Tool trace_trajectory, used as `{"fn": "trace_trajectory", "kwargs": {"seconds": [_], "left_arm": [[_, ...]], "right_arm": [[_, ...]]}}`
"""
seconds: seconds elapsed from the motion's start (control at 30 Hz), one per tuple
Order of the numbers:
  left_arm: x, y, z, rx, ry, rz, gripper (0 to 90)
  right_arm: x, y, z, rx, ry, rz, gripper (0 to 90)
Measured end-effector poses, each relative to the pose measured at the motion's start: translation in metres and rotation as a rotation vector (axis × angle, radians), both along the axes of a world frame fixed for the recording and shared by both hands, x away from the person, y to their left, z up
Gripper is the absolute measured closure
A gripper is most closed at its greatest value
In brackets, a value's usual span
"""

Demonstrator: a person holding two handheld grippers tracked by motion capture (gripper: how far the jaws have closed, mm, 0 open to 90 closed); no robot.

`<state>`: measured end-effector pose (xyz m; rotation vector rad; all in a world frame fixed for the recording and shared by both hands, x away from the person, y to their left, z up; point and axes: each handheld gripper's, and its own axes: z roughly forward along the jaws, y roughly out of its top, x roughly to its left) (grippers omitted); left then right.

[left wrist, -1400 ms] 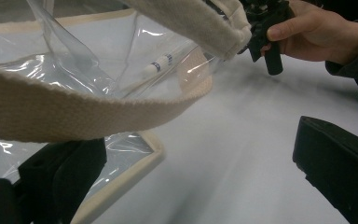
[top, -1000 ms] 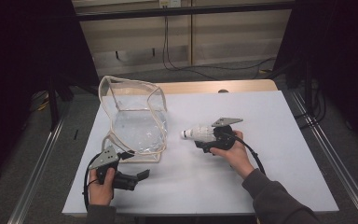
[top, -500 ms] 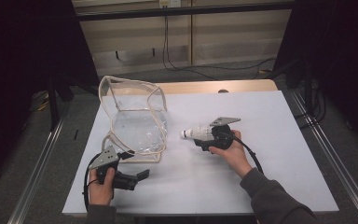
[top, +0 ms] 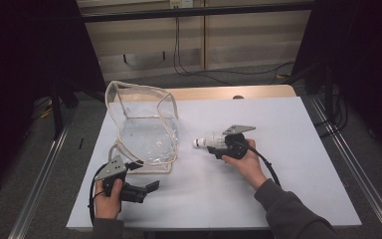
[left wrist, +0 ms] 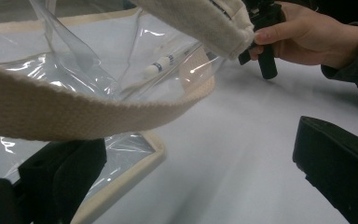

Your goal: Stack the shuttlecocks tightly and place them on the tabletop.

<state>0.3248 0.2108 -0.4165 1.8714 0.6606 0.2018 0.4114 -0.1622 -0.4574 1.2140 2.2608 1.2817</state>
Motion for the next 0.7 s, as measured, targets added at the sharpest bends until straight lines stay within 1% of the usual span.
{"fn": "trace_trajectory", "kwargs": {"seconds": [0.17, 0.27, 0.67, 0.7], "left_arm": [[0.0000, 0.0003, -0.0004, -0.002, 0.000, 0.007, 2.9], [0.0000, 0.0000, -0.0005, -0.002, 0.001, 0.005, 2.8], [-0.0002, 0.0002, -0.0006, -0.007, 0.000, 0.007, 2.9], [-0.0003, 0.0003, -0.0006, -0.008, 0.001, 0.008, 2.8]], "right_arm": [[0.0007, 0.0008, -0.0008, 0.008, 0.004, -0.006, 52.7], [0.0013, 0.0005, -0.0016, 0.002, 0.002, -0.007, 57.1], [0.0024, -0.0002, -0.0029, -0.004, 0.001, -0.010, 68.1], [0.0023, -0.0003, -0.0028, -0.002, 0.003, -0.013, 70.5]]}}
